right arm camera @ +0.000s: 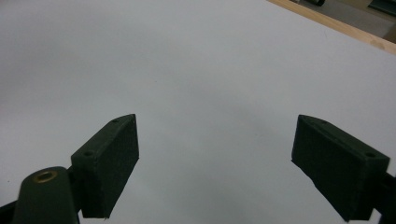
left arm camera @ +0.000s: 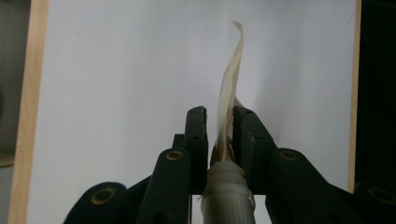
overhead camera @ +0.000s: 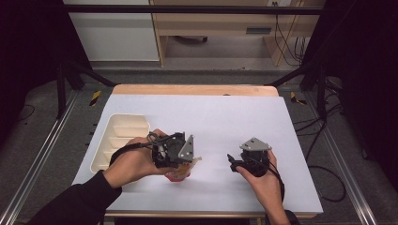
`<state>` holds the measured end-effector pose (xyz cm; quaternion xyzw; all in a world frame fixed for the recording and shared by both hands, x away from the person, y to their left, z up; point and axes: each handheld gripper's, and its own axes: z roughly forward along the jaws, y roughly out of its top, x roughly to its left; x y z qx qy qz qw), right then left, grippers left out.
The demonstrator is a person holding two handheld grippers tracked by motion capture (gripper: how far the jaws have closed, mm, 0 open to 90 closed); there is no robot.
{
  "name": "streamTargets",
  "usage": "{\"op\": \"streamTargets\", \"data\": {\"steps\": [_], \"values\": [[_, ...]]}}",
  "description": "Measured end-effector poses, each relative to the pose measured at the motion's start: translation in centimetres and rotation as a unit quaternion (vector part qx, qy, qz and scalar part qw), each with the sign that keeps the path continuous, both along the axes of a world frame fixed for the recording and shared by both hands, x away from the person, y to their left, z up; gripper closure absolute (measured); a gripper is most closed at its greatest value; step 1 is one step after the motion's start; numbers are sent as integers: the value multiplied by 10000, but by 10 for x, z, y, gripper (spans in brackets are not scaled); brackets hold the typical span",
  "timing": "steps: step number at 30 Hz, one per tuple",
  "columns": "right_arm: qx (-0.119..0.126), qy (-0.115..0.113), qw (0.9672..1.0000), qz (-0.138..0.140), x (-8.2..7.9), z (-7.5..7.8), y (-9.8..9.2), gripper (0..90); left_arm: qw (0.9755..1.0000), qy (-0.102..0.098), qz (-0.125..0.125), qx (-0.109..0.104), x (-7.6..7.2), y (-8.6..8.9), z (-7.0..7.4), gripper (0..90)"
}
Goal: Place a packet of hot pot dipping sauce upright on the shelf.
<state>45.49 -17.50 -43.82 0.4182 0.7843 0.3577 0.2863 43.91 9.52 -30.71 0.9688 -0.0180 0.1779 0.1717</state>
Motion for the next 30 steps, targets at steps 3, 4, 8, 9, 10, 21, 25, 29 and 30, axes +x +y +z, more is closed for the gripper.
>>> {"op": "streamTargets", "data": {"steps": [3,4,8,9,10,21,25,29,30], "values": [[-2,-26,10000,4,0,0,-1,153,10000,-23,53,-41,2,7,4,759],[3,-14,10000,-10,1,0,-1,153,10000,-5,64,-59,4,9,5,759],[-9,-26,10000,-6,1,0,-1,153,9997,4,192,-131,10,20,11,759],[-8,-30,10000,-12,1,0,0,153,9997,-4,213,-139,11,22,12,759],[-16,-34,10000,-26,1,0,0,153,9997,-18,222,-140,12,24,14,759],[-43,-63,9999,-96,1,0,-2,149,9990,-6,403,-186,18,41,24,759],[-54,-70,10000,15,-1,1,2,149,9989,0,459,-107,19,41,25,759],[-103,-55,9998,153,-2,0,7,140,9990,15,442,-96,22,40,28,759],[-54,-99,9997,235,-2,1,7,132,9989,17,462,-98,23,40,29,759]]}}
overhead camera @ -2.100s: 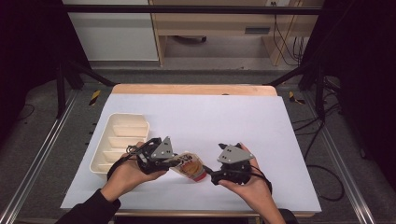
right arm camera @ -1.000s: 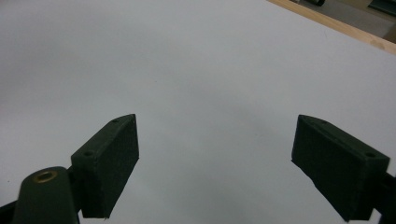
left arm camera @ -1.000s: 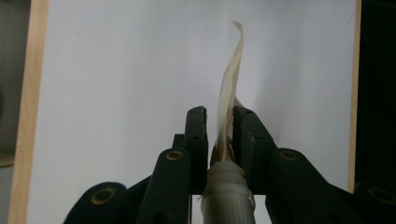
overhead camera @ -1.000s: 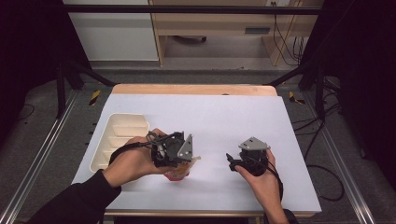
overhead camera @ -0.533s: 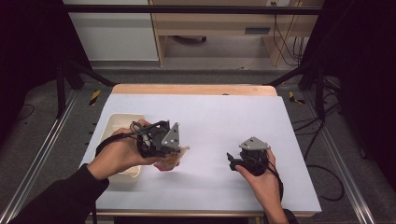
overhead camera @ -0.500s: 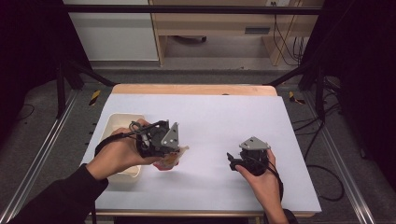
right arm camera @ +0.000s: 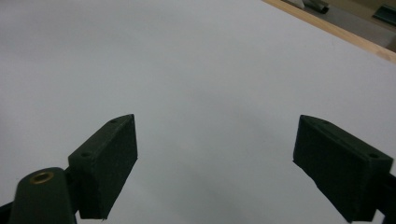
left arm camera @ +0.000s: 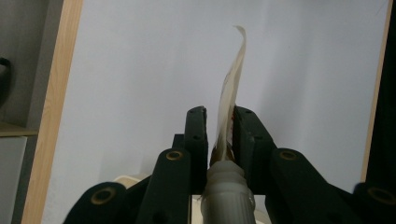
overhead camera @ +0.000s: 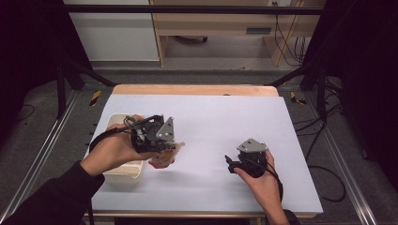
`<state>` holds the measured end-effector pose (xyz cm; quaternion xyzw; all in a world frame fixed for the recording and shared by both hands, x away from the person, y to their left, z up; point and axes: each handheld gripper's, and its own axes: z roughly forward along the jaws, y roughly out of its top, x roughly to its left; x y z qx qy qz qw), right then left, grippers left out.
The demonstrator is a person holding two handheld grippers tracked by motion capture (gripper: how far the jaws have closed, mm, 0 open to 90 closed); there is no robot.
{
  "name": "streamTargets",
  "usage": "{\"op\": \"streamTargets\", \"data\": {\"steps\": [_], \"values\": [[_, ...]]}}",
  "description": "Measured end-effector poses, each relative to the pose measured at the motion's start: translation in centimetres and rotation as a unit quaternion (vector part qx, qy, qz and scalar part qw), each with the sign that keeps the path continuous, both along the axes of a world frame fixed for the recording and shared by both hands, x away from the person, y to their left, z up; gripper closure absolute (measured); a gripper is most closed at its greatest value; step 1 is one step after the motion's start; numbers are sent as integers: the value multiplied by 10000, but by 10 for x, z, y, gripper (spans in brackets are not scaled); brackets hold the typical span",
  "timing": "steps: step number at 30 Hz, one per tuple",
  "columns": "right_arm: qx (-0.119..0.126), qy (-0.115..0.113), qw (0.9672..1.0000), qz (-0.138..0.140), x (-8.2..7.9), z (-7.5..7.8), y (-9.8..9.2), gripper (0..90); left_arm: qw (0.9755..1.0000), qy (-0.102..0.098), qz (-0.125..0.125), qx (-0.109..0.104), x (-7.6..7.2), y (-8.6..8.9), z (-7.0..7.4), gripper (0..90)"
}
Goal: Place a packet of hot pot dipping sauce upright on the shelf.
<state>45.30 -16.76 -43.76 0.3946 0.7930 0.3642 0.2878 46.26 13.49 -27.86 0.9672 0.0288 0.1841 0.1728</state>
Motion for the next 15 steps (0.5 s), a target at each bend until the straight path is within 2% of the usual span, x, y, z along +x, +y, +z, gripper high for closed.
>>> {"op": "streamTargets", "data": {"steps": [3,12,15], "values": [[57,-105,9999,80,-3,3,2,111,10000,20,-5,-32,1,-1,2,759],[3,23,10000,-2,0,0,2,95,9999,23,-146,8,-3,-5,11,759],[-8,26,10000,-11,0,0,2,96,9999,8,-120,8,-4,-6,12,759]]}}
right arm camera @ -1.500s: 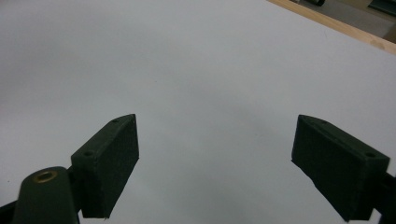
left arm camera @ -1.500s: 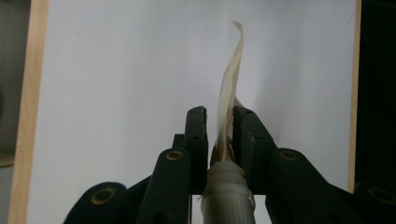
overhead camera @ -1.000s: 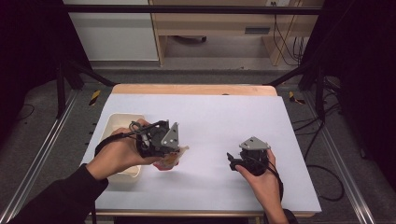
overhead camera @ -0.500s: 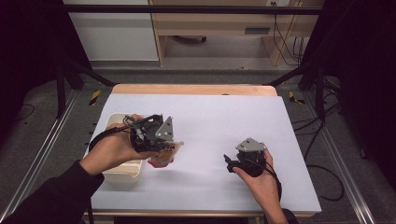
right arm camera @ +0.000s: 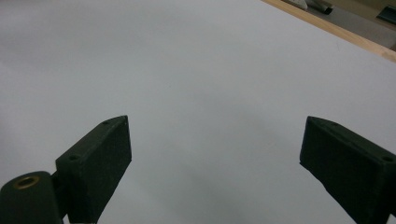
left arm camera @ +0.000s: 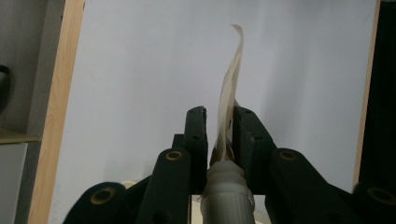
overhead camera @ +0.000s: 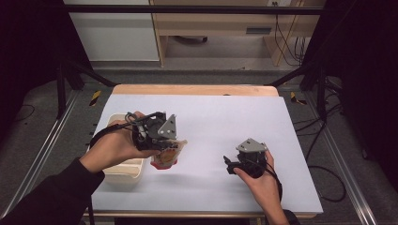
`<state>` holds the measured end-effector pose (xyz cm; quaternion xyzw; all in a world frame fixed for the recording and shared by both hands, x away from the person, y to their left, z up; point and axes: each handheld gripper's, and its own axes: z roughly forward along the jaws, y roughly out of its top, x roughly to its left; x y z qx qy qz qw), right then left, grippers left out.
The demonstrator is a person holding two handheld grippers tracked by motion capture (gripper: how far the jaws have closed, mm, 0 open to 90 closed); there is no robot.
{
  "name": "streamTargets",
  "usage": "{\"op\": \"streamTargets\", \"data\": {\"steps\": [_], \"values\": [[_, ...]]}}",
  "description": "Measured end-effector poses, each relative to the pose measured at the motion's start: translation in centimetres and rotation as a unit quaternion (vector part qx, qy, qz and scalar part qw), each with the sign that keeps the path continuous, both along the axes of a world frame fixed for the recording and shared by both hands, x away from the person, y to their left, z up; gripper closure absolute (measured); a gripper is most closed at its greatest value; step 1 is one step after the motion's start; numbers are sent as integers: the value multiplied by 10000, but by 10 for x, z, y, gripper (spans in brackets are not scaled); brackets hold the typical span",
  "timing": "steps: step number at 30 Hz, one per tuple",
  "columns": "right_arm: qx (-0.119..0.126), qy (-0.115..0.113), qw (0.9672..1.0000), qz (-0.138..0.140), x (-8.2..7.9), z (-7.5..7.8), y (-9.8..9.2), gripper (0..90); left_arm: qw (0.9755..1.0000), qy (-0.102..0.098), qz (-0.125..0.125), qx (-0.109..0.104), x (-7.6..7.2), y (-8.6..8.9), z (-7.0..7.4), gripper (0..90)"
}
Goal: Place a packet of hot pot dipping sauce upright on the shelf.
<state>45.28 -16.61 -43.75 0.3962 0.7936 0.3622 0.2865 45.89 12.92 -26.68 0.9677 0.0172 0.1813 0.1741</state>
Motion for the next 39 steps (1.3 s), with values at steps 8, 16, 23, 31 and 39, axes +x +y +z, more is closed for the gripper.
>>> {"op": "streamTargets", "data": {"steps": [8,16,23,31,39], "values": [[-79,32,10000,-15,1,-2,3,88,10000,-34,33,-19,0,6,9,759],[-116,62,9999,15,1,-2,2,86,9995,-204,66,217,-2,11,15,760],[-121,69,9999,15,1,-3,3,88,9993,-235,129,243,-1,20,26,759],[-129,89,9999,25,1,-3,3,89,9992,-265,234,211,2,33,33,759],[-156,74,9998,31,1,-3,3,89,9990,-247,298,206,3,45,39,759]]}}
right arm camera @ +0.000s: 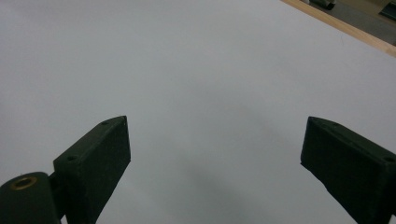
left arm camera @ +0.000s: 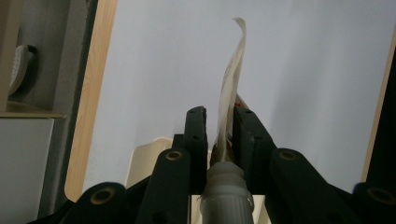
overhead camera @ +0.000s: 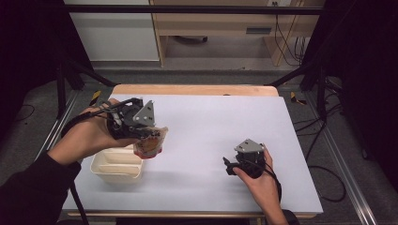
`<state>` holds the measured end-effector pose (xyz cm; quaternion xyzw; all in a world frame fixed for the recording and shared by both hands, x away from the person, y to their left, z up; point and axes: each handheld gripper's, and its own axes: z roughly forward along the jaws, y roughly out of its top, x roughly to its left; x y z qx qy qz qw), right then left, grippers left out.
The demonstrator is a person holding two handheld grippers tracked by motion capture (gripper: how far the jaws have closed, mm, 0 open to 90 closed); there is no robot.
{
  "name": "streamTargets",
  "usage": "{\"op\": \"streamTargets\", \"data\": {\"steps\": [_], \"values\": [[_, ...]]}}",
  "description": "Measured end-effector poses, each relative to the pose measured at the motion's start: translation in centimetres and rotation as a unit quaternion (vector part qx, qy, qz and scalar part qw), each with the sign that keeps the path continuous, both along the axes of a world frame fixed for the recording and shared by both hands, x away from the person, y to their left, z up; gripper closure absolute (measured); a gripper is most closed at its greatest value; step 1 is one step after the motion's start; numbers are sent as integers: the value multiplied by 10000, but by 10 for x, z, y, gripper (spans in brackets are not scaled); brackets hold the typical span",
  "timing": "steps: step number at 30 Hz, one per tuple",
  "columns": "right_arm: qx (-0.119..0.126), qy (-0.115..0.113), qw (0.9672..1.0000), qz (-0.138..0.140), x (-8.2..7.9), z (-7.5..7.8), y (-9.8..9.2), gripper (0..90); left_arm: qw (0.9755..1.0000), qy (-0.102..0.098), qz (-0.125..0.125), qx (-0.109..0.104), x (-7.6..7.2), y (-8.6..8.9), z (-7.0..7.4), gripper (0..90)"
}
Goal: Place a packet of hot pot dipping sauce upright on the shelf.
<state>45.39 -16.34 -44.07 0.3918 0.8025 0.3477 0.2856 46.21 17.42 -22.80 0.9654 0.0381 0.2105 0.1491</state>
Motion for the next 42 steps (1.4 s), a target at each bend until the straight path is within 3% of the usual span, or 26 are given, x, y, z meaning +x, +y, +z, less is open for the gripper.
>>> {"op": "streamTargets", "data": {"steps": [9,20,29,32,38,42], "values": [[8,15,10000,-20,0,0,1,89,9999,-39,131,58,4,17,1,759],[-20,18,10000,-35,0,-1,1,90,9992,-20,401,-20,12,39,0,759],[-50,39,10000,-16,0,-1,1,90,9988,1,496,-7,25,50,-10,759],[-70,55,10000,11,0,-2,1,90,9988,44,472,93,32,53,-17,758],[-96,71,9999,12,0,-3,2,90,9992,134,377,41,44,62,-28,758],[-114,87,9999,19,1,-3,2,90,9988,145,454,54,49,68,-33,758]]}}
